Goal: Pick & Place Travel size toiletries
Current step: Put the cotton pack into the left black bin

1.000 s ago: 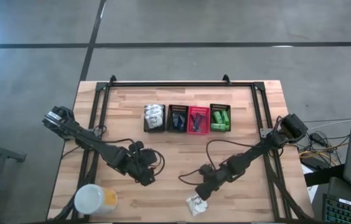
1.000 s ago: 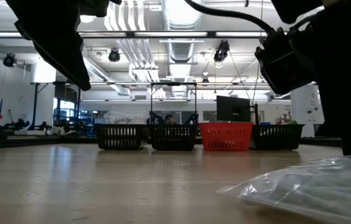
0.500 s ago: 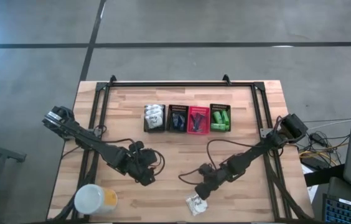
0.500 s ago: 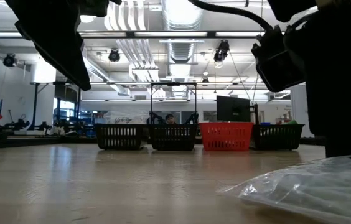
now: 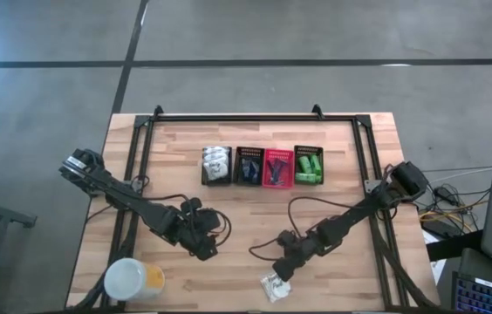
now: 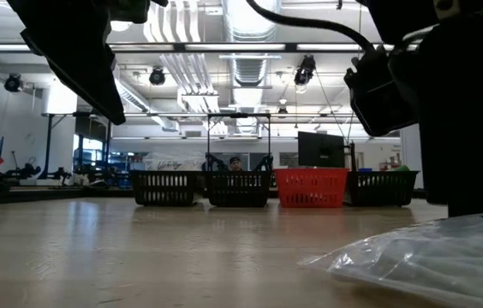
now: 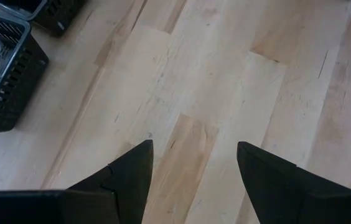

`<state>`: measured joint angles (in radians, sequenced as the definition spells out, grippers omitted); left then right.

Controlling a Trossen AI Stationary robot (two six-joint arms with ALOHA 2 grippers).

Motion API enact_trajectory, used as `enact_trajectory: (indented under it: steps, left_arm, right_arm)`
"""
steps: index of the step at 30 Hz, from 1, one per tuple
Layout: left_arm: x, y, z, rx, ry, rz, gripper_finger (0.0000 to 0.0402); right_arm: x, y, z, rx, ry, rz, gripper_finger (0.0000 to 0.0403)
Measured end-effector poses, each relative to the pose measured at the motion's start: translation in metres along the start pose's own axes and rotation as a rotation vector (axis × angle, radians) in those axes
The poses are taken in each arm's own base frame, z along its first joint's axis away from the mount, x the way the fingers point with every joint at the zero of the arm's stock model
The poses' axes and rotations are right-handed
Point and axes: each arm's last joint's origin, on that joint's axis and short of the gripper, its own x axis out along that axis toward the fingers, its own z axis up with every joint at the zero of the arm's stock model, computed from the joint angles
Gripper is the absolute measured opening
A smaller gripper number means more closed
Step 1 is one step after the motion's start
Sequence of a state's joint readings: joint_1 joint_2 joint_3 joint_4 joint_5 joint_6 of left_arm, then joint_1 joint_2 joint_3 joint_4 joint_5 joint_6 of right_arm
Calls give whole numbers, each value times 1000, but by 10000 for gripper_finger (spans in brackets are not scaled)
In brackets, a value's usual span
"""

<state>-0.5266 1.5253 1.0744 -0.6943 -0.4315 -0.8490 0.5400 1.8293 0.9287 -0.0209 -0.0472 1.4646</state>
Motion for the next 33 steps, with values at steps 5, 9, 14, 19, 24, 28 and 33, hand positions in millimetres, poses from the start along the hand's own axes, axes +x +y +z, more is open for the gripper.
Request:
enact_trajectory:
  steps: [5, 9, 14, 19, 24, 28, 33]
  left_arm:
    - [0, 0, -1, 1, 6, 3, 236]
    - [2, 1, -3, -6, 15, 1, 236]
    - [5, 3, -7, -8, 37, 1, 236]
    - [6, 3, -9, -5, 42, 1, 236]
    - [-2, 6, -12, -3, 53, 6, 236]
    - [-20, 14, -13, -45, 39, 16, 236]
    - [-49, 32, -11, -109, -36, 41, 236]
  right_arm:
    - [14, -1, -1, -7, 37, 22, 193]
    - [15, 1, -1, -17, 39, 22, 159]
    - [15, 4, -1, -76, 41, 21, 94]
    - [15, 3, -1, -81, 33, 17, 18]
    - [9, 9, 2, -85, -42, 30, 9]
    - [-5, 18, 19, -94, -117, 63, 9]
    - [-27, 30, 56, -128, -227, 111, 8]
